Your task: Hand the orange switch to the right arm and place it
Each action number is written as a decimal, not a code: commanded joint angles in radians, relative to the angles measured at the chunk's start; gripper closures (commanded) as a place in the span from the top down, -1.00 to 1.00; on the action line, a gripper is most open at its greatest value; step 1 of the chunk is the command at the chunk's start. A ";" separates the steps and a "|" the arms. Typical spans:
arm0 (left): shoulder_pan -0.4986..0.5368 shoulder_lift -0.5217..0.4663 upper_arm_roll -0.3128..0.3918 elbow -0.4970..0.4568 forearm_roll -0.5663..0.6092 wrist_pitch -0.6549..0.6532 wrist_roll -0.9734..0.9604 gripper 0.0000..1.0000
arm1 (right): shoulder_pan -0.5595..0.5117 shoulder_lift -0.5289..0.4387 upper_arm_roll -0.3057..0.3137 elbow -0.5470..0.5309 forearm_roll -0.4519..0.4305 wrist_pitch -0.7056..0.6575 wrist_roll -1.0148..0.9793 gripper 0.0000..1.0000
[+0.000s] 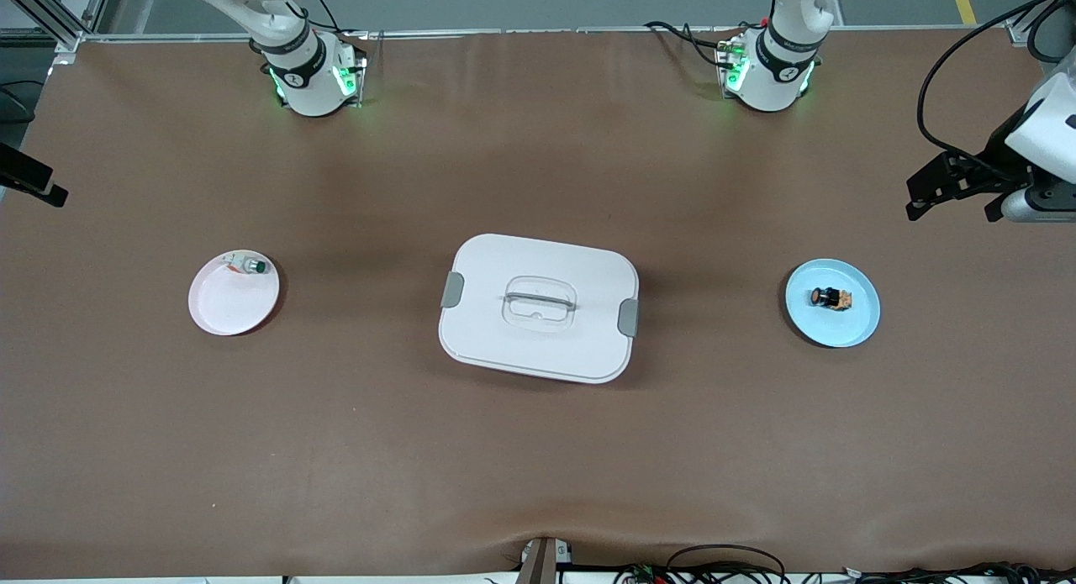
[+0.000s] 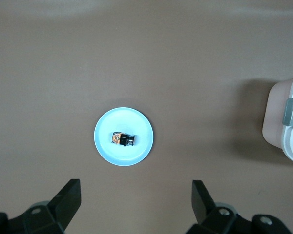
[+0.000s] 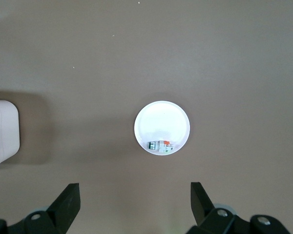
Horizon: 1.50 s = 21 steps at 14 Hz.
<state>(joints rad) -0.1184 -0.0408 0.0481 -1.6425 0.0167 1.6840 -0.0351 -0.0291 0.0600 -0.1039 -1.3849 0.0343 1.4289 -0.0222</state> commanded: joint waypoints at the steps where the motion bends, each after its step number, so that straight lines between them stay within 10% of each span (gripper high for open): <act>1: 0.000 0.009 0.006 0.021 -0.009 -0.023 0.001 1.00 | -0.018 -0.023 0.013 -0.026 0.003 0.010 0.008 1.00; 21: 0.000 0.044 0.004 0.004 -0.026 -0.050 -0.022 1.00 | -0.023 -0.023 0.013 -0.025 0.003 0.015 0.004 1.00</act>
<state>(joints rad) -0.1205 -0.0127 0.0483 -1.6445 0.0146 1.6616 -0.0691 -0.0319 0.0600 -0.1041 -1.3849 0.0343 1.4323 -0.0222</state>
